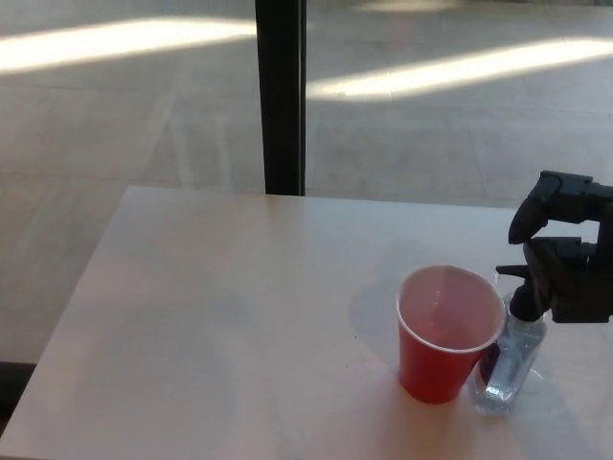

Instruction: The robot uses its right hand fist to press the hand soap kept in the middle of the table to get liquid hand soap out

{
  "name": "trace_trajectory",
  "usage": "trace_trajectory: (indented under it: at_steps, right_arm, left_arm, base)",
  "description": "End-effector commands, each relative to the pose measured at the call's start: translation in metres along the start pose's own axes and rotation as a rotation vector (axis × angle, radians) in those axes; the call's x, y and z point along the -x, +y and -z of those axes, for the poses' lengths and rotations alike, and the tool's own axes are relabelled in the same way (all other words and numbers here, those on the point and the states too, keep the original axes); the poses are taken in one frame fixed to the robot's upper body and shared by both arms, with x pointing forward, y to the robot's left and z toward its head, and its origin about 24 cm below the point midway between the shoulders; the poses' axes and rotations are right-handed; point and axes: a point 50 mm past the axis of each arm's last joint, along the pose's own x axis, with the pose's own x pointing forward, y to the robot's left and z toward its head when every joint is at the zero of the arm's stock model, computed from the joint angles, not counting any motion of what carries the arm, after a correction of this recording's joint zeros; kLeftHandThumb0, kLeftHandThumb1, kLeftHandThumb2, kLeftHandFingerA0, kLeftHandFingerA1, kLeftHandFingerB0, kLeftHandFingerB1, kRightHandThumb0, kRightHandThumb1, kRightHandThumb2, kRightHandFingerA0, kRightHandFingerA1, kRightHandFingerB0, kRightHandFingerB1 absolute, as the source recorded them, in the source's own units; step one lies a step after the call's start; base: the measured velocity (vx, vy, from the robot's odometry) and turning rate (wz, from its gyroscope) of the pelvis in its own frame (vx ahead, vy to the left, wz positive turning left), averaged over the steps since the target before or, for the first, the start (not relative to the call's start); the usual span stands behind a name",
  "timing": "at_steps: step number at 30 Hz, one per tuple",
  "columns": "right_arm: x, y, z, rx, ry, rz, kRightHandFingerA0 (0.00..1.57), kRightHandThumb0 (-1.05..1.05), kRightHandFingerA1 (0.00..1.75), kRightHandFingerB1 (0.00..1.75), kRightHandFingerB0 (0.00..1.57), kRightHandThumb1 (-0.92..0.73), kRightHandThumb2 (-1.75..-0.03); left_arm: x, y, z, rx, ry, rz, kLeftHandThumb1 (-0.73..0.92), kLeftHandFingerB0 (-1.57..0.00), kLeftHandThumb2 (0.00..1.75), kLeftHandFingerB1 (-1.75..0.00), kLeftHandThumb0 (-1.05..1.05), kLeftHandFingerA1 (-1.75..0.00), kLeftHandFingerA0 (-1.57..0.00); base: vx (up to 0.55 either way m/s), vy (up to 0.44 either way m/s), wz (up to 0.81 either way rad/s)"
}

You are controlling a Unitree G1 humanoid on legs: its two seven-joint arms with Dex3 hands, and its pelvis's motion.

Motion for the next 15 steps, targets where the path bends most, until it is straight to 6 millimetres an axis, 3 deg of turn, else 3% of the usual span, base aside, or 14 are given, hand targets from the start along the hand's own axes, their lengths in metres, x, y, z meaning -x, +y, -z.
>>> trace_trajectory:
  at_steps: [1,3,7,12,15]
  right_arm:
    - [0.026,0.028,0.091,-0.061,0.490,-0.136,0.99,-0.25,1.75,1.61,0.69,-0.48,-1.29]
    - [0.027,0.030,0.093,-0.065,0.498,-0.139,0.99,-0.24,1.75,1.62,0.68,-0.47,-1.33]
    - [0.029,0.034,0.102,-0.112,0.541,-0.118,1.01,-0.23,1.75,1.59,0.73,-0.56,-1.21]
    - [0.033,0.035,0.110,-0.112,0.564,-0.110,1.03,-0.24,1.75,1.65,0.75,-0.52,-1.29]
    - [0.034,0.033,0.117,-0.114,0.584,-0.086,1.03,-0.28,1.75,1.65,0.72,-0.59,-1.21]
  left_arm:
    - [-0.001,0.009,-0.007,0.010,-0.011,-0.024,0.92,-0.21,1.32,-0.74,-0.54,-0.94,-0.48]
    - [-0.001,0.009,-0.007,0.007,-0.010,-0.024,0.92,-0.20,1.32,-0.73,-0.54,-0.92,-0.46]
    - [0.000,0.012,-0.013,0.013,-0.018,-0.029,0.92,-0.20,1.33,-0.75,-0.55,-0.95,-0.47]
    - [-0.001,0.013,-0.014,-0.002,-0.019,-0.035,0.92,-0.26,1.31,-0.78,-0.53,-0.99,-0.53]
    - [-0.001,0.012,-0.015,0.016,-0.016,-0.034,0.92,-0.23,1.31,-0.75,-0.54,-0.96,-0.50]
  base:
    - [0.00,0.000,0.00]
    - [0.00,0.000,0.00]
    - [0.00,0.000,0.00]
    - [0.00,0.000,0.00]
    - [0.00,0.000,0.00]
